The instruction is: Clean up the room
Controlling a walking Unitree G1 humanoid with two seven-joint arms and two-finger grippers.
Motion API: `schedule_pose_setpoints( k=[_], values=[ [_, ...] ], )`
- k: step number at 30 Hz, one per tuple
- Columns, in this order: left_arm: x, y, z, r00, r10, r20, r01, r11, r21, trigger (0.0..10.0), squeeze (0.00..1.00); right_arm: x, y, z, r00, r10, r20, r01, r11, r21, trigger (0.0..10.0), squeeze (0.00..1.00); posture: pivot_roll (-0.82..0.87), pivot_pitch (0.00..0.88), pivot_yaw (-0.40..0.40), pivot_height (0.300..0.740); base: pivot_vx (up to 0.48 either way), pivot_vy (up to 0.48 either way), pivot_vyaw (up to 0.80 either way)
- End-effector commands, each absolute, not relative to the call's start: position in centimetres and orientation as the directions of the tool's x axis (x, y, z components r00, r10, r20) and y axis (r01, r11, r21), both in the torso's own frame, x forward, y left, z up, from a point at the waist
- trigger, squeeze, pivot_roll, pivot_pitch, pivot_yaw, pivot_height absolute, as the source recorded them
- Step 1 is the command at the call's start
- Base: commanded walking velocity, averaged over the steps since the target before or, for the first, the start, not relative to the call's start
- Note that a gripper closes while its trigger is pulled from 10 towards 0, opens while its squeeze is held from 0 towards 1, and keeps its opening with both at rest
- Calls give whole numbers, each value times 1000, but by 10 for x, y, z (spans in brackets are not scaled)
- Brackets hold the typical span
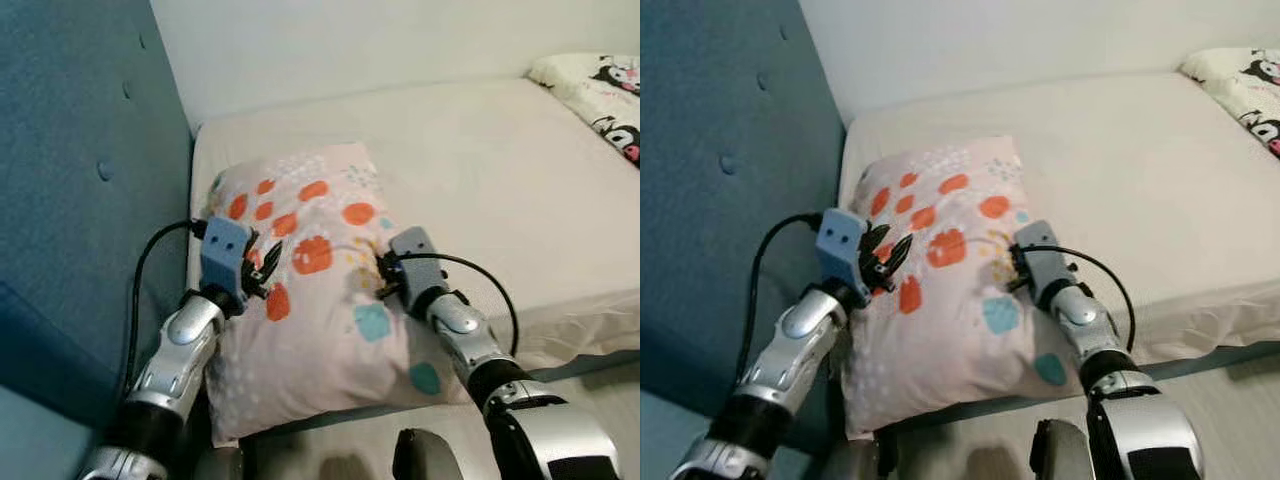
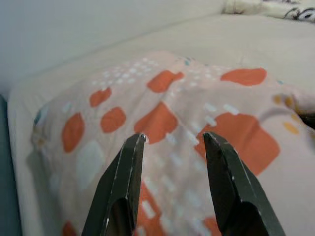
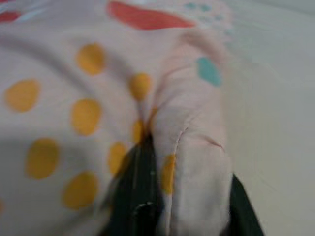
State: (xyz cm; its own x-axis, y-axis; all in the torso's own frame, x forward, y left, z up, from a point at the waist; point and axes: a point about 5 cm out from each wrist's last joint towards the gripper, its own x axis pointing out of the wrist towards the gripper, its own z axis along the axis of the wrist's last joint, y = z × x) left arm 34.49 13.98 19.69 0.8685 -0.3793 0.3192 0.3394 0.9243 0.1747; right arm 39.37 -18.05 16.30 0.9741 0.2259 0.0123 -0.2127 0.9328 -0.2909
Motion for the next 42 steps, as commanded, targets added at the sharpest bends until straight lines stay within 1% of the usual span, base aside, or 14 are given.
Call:
schedule_pose_setpoints(
  k=[1,8,9,10,11,15,17,18,21,22,23,24,25,42],
  values=[
    [339,146,188,880,-378,288,342,924,169,10000,0,391,-196,156,990,140,-9,-139,967,-214,10000,1000,160,307,22,586,0,0,0],
    [327,156,176,896,-377,234,343,923,173,10000,0,391,-212,161,999,37,11,-35,992,-121,10000,1000,159,303,21,586,0,0,0],
    [324,162,172,907,-360,216,330,929,166,10000,0,391,-217,162,1000,4,26,-2,997,-78,10000,800,158,299,17,586,0,0,0],
    [324,162,172,907,-360,216,330,929,166,10000,0,391,-217,162,1000,4,26,-2,997,-78,10000,800,158,299,17,586,0,0,0],
    [319,172,167,925,-334,180,311,939,144,10000,0,389,-225,164,997,-53,52,53,999,2,10000,0,159,296,12,586,0,0,0],
    [317,176,165,931,-325,167,305,943,134,10000,0,389,-228,165,995,-72,62,70,997,32,10000,0,159,296,12,586,0,0,0],
    [315,181,160,938,-317,139,302,946,121,10000,0,387,-235,165,990,-120,75,112,988,107,10000,0,159,296,5,586,0,0,0],
    [314,188,143,952,-302,57,295,950,105,10000,0,381,-248,156,973,-223,67,195,937,289,10000,0,149,291,-2,586,0,0,0],
    [314,190,135,955,-296,15,294,953,72,10000,0,378,-249,150,968,-247,53,215,914,343,10000,0,149,291,-2,586,0,0,0],
    [316,189,127,957,-289,-21,289,957,32,10000,365,375,-247,145,968,-247,52,209,900,384,10000,0,142,285,3,586,0,0,0],
    [317,187,123,957,-287,-48,287,958,-18,10000,1000,374,-245,141,968,-244,52,201,887,415,10000,227,142,285,3,586,0,0,0],
    [317,187,123,957,-287,-48,287,958,-18,10000,1000,374,-245,141,968,-244,52,201,887,415,10000,227,142,285,3,586,0,0,0],
    [319,185,120,952,-298,-72,295,954,-61,10000,1000,373,-242,137,969,-242,52,196,879,435,10000,1000,130,281,12,586,0,0,0],
    [342,177,105,910,-375,-176,302,891,-340,10000,1000,364,-244,121,966,-256,30,166,706,689,10000,1000,127,276,20,586,0,0,0]
  ],
)
